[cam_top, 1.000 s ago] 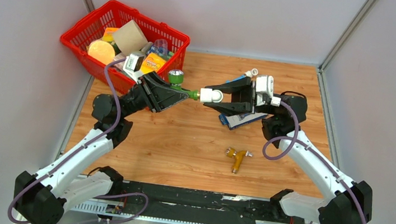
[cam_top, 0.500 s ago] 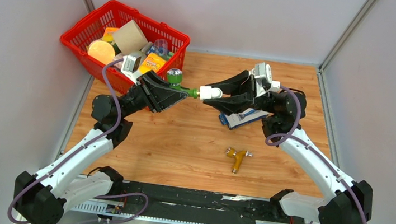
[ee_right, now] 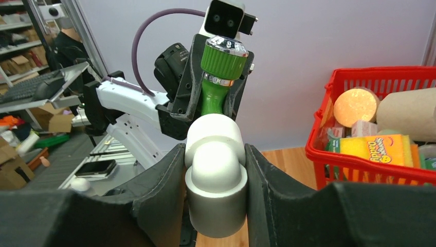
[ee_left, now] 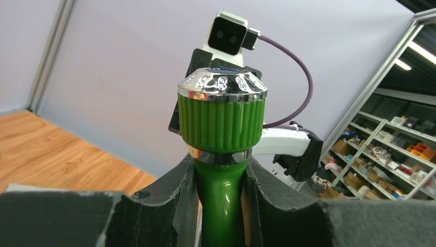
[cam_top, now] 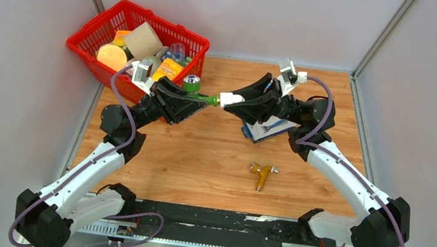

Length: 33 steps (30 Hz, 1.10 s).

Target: Install the water faucets

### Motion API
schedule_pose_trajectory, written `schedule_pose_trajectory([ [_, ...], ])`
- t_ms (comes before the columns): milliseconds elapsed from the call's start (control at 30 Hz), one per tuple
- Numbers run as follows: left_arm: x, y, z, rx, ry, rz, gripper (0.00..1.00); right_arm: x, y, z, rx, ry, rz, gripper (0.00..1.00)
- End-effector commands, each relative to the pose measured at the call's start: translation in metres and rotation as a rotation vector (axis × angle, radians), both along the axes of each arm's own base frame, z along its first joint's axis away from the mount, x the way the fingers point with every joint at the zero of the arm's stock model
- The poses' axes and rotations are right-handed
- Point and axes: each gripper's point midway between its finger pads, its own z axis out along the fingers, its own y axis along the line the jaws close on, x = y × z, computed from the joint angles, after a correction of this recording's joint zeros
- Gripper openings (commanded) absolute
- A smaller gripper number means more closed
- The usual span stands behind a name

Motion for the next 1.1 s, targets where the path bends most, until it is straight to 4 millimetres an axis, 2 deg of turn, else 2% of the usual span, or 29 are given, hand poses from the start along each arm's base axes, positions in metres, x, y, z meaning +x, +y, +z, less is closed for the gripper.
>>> schedule_pose_trajectory([
  [0, -0.032, -0.009, -0.009, 0.077, -0.15, -0.112, 0.0, 0.016, 0.008, -0.009, 0.005, 0.232, -0.028, 0.0],
  [400, -0.037, -0.012, -0.022, 0.172, -0.362, -0.08, 0.0, 0.021, 0.009, -0.025, 0.013, 0.515, 0.001, 0.0],
  [633, -0.039, -0.012, -0.037, 0.261, -0.608, -0.02, 0.0, 0.023, 0.008, -0.035, 0.024, 0.688, 0.024, 0.0],
  [733, -0.031, -0.012, -0.048, 0.327, -0.731, 0.034, 0.0, 0.028, 0.011, -0.045, 0.015, 0.784, 0.027, 0.0],
  [1067, 0.003, -0.011, -0.095, 0.576, -0.943, 0.153, 0.0, 0.028, 0.033, -0.076, -0.082, 1.018, 0.106, 0.0],
])
